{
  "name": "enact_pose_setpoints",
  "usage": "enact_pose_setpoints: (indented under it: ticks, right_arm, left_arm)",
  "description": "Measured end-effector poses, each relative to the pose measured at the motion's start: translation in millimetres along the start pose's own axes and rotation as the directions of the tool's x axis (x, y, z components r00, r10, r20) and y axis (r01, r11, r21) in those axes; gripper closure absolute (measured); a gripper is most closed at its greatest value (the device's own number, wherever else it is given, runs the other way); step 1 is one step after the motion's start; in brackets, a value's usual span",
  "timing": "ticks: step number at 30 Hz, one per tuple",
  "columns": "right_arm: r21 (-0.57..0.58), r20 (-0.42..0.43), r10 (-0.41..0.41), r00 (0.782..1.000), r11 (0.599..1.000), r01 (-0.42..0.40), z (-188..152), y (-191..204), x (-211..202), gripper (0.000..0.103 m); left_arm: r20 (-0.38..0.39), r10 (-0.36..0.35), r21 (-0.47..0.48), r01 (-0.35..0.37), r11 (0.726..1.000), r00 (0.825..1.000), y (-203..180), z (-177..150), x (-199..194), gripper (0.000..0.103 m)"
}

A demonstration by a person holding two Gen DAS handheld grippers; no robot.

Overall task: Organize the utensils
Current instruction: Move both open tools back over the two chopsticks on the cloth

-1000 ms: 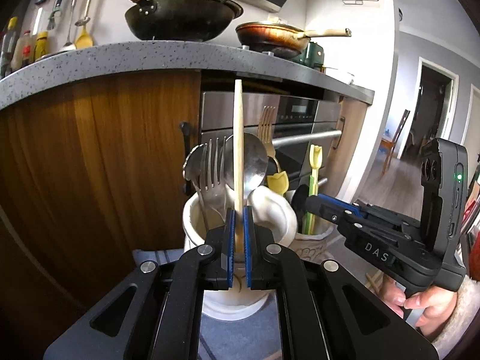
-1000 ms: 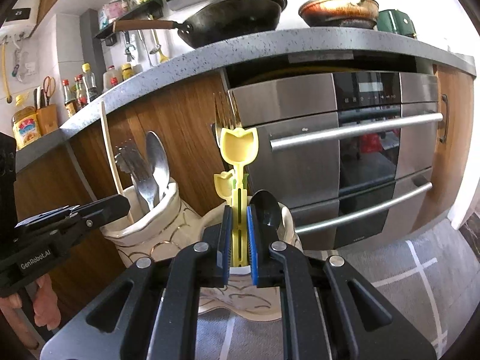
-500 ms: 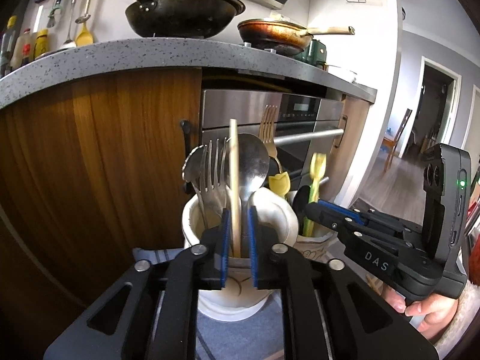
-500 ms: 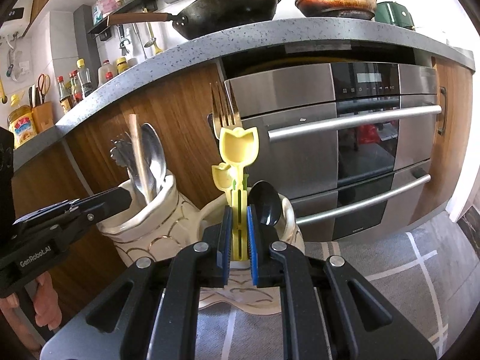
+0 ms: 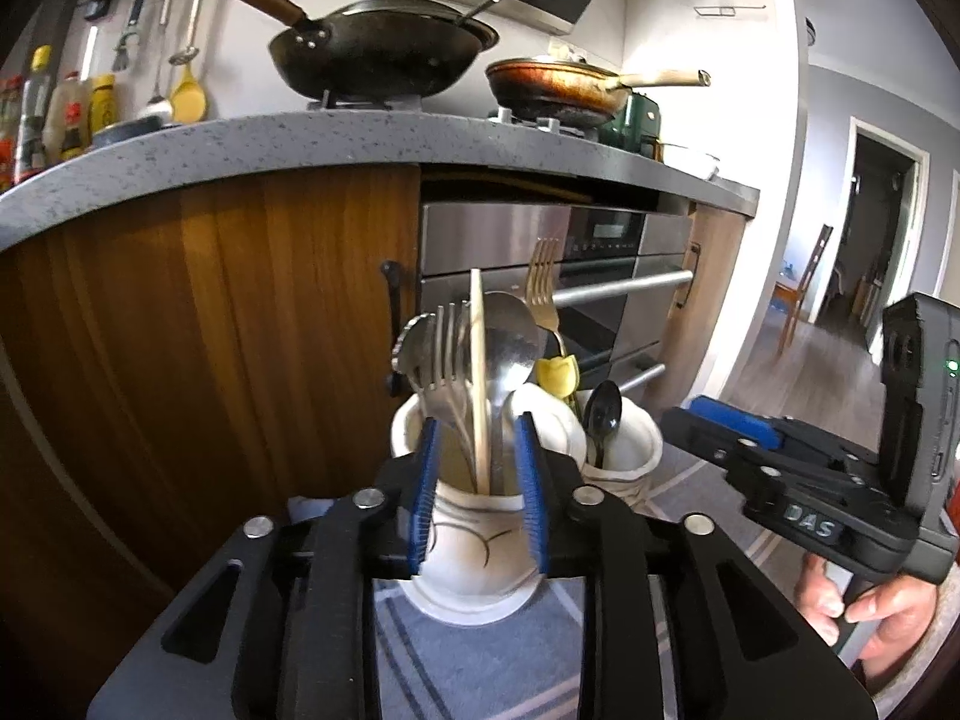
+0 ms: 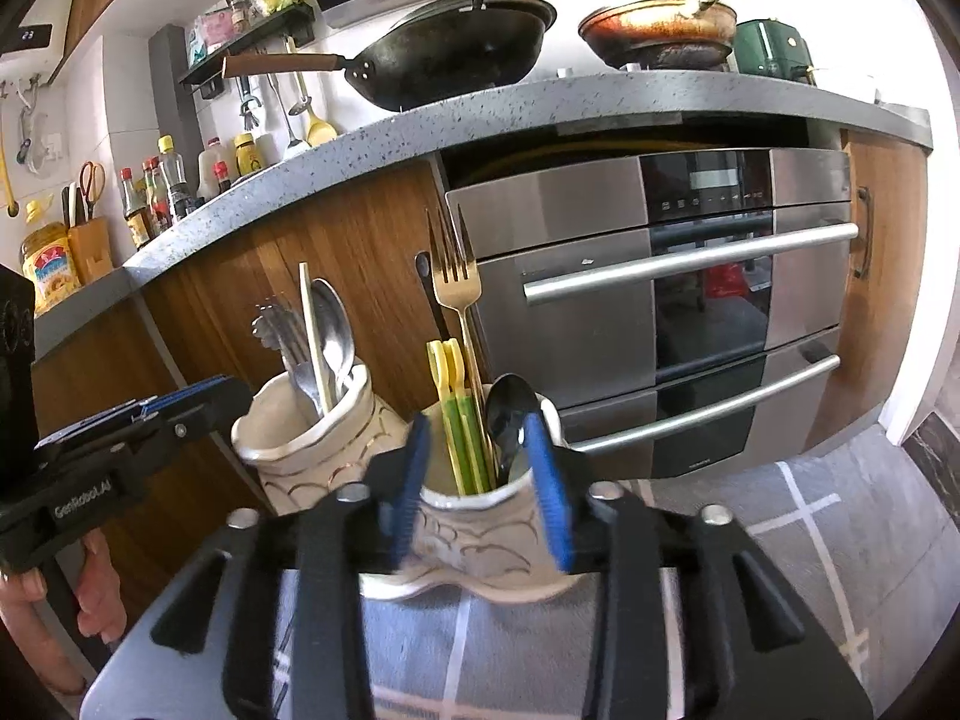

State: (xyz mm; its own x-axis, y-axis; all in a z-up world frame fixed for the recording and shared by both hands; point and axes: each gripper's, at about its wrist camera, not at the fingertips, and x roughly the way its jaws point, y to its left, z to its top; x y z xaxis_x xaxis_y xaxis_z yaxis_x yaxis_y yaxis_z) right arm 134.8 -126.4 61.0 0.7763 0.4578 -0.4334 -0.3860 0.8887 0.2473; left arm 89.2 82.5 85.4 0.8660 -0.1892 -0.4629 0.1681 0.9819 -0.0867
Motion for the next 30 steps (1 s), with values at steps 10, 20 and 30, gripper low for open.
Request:
enact_pose_setpoints:
  ticks: [10,20,30]
  right_arm:
    - [0.009,0.012,-0.022,1.000,1.000,0.021,-10,-3,-53,0.035]
    - [0.008,0.007,-0.099,0.995,0.995,0.099,-28,-27,-104,0.015]
    - [0.003,-0.075,-0.225,0.972,0.974,0.225,-60,-58,-118,0.006]
  left_arm:
    - [0.019,0.032,-0.001,-0.032,0.999,0.999,-9,-10,-40,0.043]
    - [0.024,0.036,0.031,-0.037,0.999,0.999,-35,-28,-69,0.021]
    - [-0.071,0.008,0.084,-0.002,0.997,0.997,-71,-61,-51,0.011]
